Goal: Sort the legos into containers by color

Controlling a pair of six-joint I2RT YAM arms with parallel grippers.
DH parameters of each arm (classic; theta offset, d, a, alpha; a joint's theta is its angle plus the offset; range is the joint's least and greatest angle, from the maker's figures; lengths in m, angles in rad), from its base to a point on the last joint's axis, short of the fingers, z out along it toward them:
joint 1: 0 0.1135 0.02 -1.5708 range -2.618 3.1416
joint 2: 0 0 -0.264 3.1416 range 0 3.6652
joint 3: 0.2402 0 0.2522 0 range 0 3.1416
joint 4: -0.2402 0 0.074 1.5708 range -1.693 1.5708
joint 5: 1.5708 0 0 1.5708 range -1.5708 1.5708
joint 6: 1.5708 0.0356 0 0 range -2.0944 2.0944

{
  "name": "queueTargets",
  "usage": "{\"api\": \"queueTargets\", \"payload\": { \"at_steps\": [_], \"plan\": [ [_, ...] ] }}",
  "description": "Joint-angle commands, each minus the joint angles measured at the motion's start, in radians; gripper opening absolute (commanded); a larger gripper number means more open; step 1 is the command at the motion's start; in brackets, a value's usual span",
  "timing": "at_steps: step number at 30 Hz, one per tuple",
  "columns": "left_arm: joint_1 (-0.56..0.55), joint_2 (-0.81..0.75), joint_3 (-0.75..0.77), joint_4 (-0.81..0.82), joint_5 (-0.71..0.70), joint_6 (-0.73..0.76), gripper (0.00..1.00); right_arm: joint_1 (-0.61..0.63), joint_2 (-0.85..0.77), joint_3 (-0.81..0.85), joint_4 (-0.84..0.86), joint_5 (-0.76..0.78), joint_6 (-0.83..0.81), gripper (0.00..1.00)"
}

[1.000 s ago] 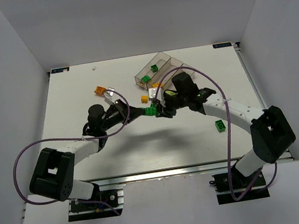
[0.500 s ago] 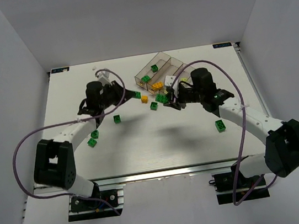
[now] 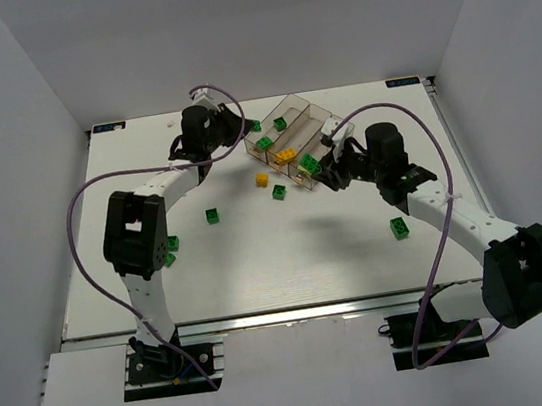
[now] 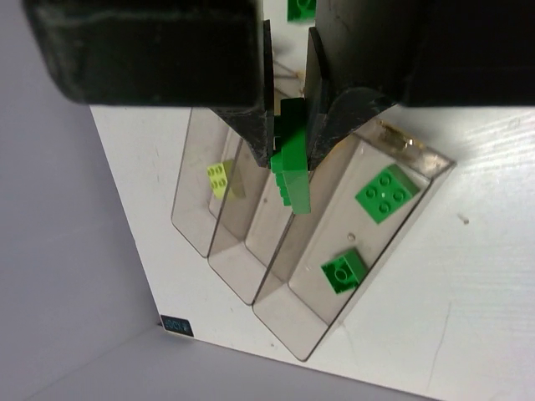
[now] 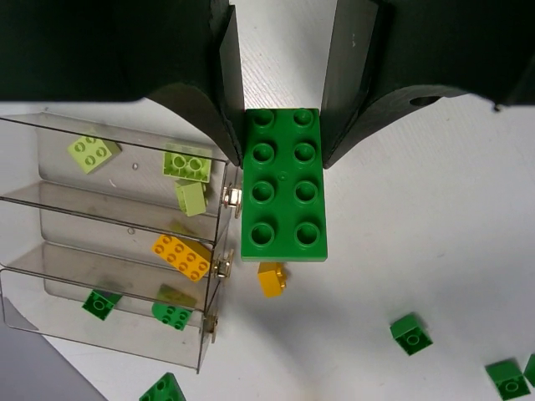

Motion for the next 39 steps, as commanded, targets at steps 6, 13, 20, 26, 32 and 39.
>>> {"api": "queueTargets", "payload": {
  "at_steps": [6, 13, 20, 26, 32, 39],
  "plan": [
    [-0.053, 0.128, 0.196, -0.032, -0.135, 0.049, 0.02, -0.031, -0.039, -0.030, 0.084, 0.016, 0.061, 0.00],
    [-0.076, 0.191, 0.291, -0.139, -0.222, 0.070, 0.41, -0.057, -0.028, -0.035, 0.101, 0.010, 0.067, 0.00],
    [-0.077, 0.171, 0.303, -0.182, -0.234, 0.087, 0.60, -0.060, 0.032, 0.011, 0.101, 0.015, 0.067, 0.00],
    [-0.077, 0.079, 0.254, -0.162, -0.227, 0.077, 0.59, -0.060, 0.127, 0.109, 0.082, 0.013, 0.039, 0.00],
    [-0.071, -0.205, 0.002, -0.208, -0.329, 0.142, 0.59, -0.055, 0.263, 0.269, 0.052, 0.030, 0.012, 0.00],
    [0.004, -0.586, -0.419, -0.247, -0.397, 0.109, 0.66, -0.023, 0.440, 0.476, -0.011, 0.068, -0.152, 0.00]
  ]
}}
